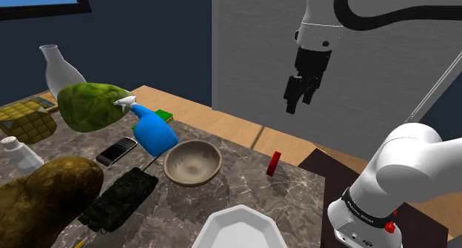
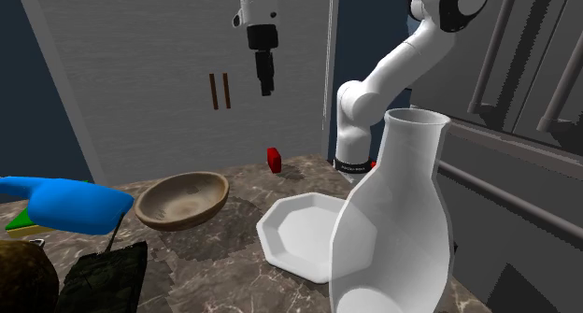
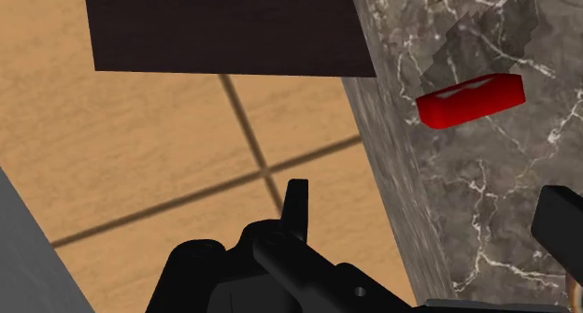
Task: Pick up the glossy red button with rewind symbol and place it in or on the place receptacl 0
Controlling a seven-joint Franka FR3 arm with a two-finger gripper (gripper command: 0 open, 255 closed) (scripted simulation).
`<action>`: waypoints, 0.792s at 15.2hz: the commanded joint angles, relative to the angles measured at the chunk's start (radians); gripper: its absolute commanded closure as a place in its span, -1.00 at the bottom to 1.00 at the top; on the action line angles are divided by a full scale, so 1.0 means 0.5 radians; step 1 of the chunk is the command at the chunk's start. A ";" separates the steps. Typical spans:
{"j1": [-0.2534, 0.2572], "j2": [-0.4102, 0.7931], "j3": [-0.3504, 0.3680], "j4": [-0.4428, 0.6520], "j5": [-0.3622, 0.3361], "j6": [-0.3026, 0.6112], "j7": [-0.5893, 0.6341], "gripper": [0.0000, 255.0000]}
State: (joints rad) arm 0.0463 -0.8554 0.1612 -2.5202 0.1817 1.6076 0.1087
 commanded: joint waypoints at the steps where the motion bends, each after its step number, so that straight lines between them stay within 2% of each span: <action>1: 0.050 -0.049 0.096 -0.137 0.063 0.123 0.056 -1.00; 10: 0.283 -0.026 0.531 -0.561 0.336 0.696 0.263 -1.00; 12: 0.293 -0.007 0.556 -0.591 0.354 0.748 0.269 -1.00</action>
State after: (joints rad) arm 0.1881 -0.8689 0.4263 -2.8033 0.3499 1.9555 0.2393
